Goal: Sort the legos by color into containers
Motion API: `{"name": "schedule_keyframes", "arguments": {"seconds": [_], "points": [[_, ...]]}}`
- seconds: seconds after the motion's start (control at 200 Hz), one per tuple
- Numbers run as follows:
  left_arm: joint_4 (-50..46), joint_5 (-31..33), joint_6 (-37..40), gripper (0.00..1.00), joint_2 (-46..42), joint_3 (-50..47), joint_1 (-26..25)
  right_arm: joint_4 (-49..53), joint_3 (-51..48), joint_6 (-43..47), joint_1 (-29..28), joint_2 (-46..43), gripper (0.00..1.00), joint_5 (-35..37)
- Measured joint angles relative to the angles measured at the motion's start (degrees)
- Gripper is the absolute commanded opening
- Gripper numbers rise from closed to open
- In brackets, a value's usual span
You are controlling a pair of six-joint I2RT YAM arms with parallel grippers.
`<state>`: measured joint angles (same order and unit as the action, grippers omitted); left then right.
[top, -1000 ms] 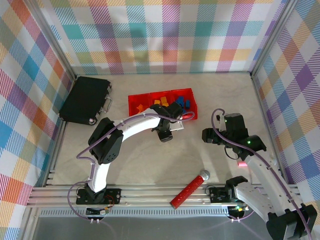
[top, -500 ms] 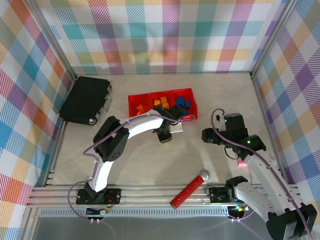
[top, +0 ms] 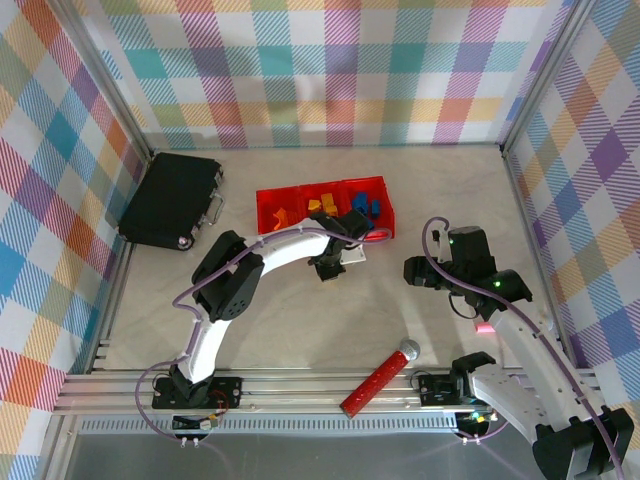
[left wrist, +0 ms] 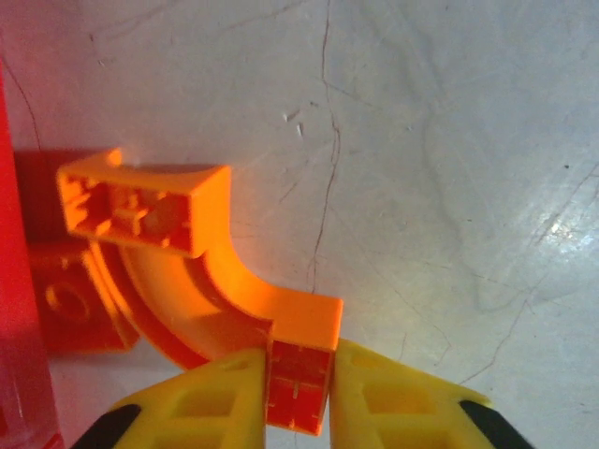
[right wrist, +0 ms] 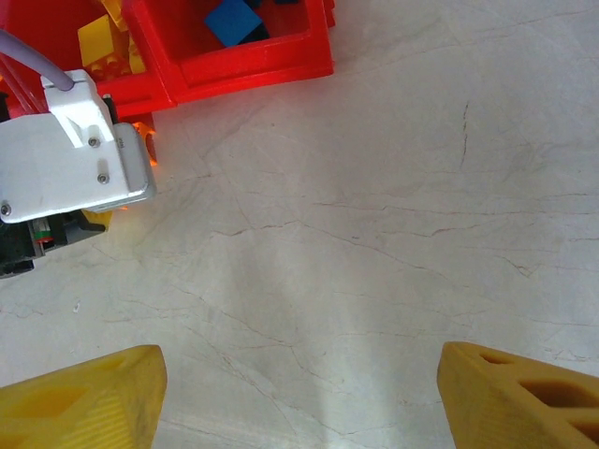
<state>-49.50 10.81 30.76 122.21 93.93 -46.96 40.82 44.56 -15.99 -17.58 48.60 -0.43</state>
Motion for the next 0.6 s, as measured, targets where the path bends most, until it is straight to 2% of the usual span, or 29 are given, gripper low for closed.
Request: {"name": "schedule_keyframes", "arguments": {"seconds": [0.165, 0.6], "points": [[-0.7, 0.5, -1.2, 0.0, 0.7, 1.3, 0.0, 0.0, 0.0, 0.0, 0.0, 0.0, 0.77, 0.1], [1.0, 0.7, -5.4, 0.0, -1.0, -0.4, 0.1, 0.0, 0.0, 0.0, 0.0, 0.0, 0.77, 0.5]]}}
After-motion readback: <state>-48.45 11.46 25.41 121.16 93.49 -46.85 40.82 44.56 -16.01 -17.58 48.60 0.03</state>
